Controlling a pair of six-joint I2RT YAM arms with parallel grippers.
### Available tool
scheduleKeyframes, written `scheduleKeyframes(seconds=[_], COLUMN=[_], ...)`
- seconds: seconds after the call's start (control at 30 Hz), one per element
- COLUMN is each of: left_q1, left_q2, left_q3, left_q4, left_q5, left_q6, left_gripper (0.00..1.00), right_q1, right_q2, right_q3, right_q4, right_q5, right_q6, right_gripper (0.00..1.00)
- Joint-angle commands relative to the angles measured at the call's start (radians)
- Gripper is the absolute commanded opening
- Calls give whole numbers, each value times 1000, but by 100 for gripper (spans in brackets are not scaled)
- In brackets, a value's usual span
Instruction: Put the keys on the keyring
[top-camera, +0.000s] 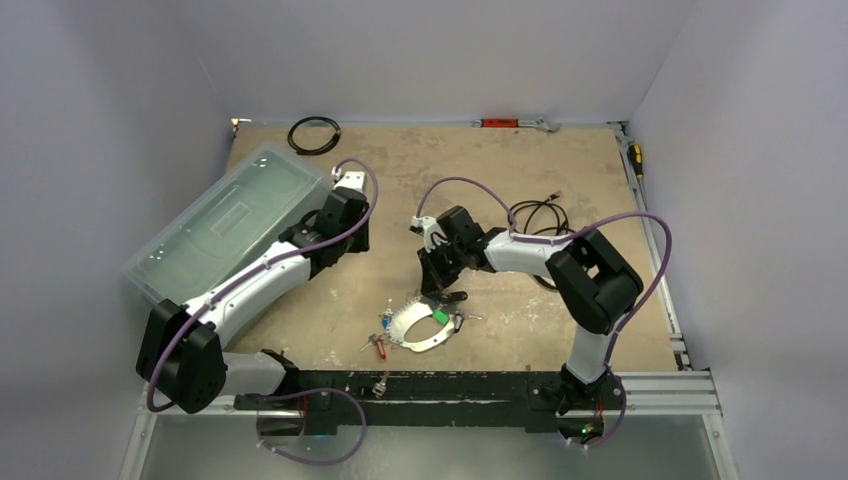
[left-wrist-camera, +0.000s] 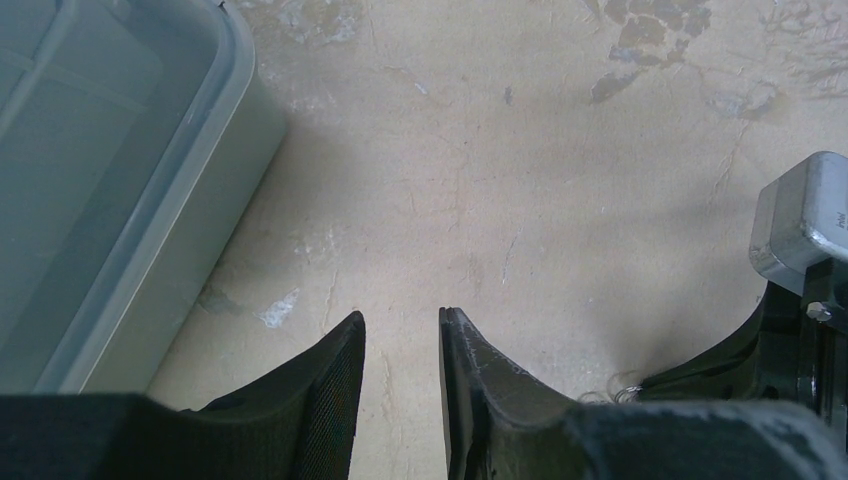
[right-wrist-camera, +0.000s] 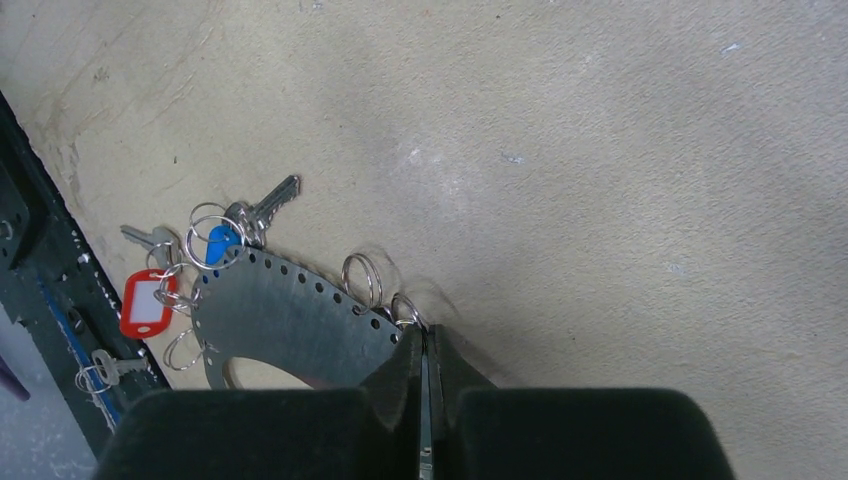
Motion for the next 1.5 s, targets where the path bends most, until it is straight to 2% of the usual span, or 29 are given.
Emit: scheduleKeyframes(seconds=[0.0, 0.1, 0.23, 0.6, 0.73, 0.9, 0.97, 1.17, 1.47], left_q1=[12, 11, 11, 11, 12, 11, 11, 10, 6], left_q2=[-10, -32, -107, -431, -462, -427, -406, -354, -289], left_q3=[-10, -11, -39, -251, -276, -258, -248, -239, -249], left_q4=[37, 48, 117, 544, 607, 587, 591, 648, 722], left_q5=[11, 30, 145, 569, 739, 893, 946, 1105, 1211], left_q6=[12, 34, 108, 308, 365, 405, 400, 341, 316], left_gripper=[32, 31, 32, 46, 55, 73, 77, 76, 66], right_q1=[-4, -4, -4, 15, 34, 46, 51, 61, 67], right_q2=[-12, -71, -186, -523, -644, -731, -752, -803, -855], right_q3=[17, -1, -43, -205, -263, -275, -276, -286, -268], right_q4=[27, 64, 120, 297, 377, 380, 378, 390, 377], right_q5=[-7, 7, 51, 116, 126, 124, 132, 133, 76], right_q6=[-13, -9, -26, -108, -124, -166, -169, -173, -179], right_gripper=[0, 0, 0, 0, 0, 0, 0, 0, 0])
